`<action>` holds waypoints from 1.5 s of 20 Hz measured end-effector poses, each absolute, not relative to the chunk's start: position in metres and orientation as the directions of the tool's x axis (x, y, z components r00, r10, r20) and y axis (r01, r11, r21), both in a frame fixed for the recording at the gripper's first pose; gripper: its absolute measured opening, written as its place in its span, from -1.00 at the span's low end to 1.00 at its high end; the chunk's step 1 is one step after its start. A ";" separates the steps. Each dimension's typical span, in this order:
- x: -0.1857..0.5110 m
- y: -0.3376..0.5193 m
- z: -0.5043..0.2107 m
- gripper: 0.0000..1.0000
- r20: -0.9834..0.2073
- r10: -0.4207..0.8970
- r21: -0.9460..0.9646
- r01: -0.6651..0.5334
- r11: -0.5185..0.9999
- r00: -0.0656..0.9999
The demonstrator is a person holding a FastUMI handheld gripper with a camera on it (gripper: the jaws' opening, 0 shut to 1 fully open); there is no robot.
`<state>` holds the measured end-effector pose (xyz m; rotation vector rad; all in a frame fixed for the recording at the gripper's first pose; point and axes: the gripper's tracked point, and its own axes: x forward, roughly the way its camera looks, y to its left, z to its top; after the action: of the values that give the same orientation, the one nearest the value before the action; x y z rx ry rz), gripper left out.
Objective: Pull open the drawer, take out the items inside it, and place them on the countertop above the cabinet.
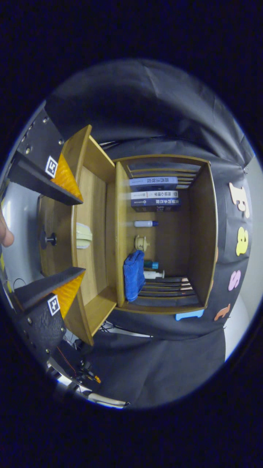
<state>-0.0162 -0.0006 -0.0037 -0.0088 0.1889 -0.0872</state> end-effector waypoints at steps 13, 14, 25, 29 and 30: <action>0.081 0.011 0.008 1.00 -0.288 -0.106 -0.080 0.087 0.993 0.952; 0.088 0.010 -0.003 1.00 -0.320 -0.106 -0.072 0.088 0.994 0.942; 0.136 0.001 -0.085 0.96 -0.613 -0.066 0.037 0.112 0.993 0.787; 0.137 -0.001 -0.120 0.61 -0.709 -0.078 0.019 0.130 0.991 0.701; 0.140 0.000 -0.125 0.39 -0.708 -0.089 0.010 0.136 0.991 0.700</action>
<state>0.1399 -0.0004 -0.1251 0.0627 0.7853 -0.1253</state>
